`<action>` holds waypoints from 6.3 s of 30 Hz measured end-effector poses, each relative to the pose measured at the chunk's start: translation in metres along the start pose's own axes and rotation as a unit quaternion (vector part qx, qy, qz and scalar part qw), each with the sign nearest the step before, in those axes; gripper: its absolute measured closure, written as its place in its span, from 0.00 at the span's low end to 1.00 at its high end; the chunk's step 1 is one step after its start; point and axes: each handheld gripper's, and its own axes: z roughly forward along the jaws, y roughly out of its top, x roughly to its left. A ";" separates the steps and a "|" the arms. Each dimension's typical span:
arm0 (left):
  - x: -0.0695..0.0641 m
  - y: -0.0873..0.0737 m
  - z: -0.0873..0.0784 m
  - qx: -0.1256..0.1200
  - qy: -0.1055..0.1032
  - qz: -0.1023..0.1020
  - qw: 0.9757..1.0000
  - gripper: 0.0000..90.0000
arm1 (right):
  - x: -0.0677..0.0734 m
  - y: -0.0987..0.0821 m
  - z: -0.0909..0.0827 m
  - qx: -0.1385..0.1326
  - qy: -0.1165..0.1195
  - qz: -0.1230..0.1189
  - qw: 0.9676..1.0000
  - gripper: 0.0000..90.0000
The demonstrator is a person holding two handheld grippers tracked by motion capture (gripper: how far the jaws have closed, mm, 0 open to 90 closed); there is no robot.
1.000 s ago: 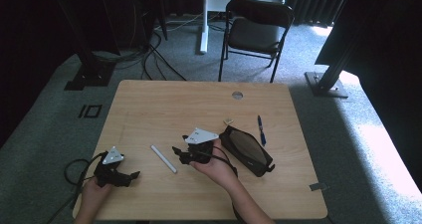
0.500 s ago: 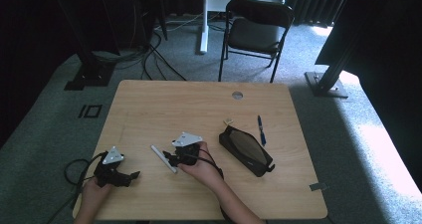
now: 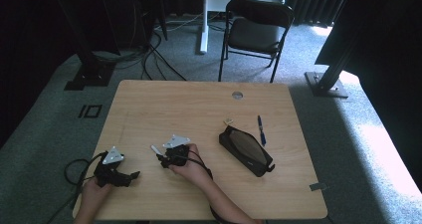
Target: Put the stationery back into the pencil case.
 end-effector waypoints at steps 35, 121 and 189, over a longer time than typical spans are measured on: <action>0.000 0.000 0.000 0.000 0.000 0.001 1.000 0.02 | -0.004 0.001 0.019 0.064 -0.002 -0.003 0.998 0.87; 0.000 0.000 0.000 0.000 0.000 0.001 1.000 0.02 | -0.127 -0.010 -0.200 0.021 -0.094 0.040 0.995 0.87; 0.000 0.000 0.000 0.000 0.002 -0.002 1.000 0.02 | -0.158 -0.055 -0.170 0.159 -0.084 0.056 0.982 0.86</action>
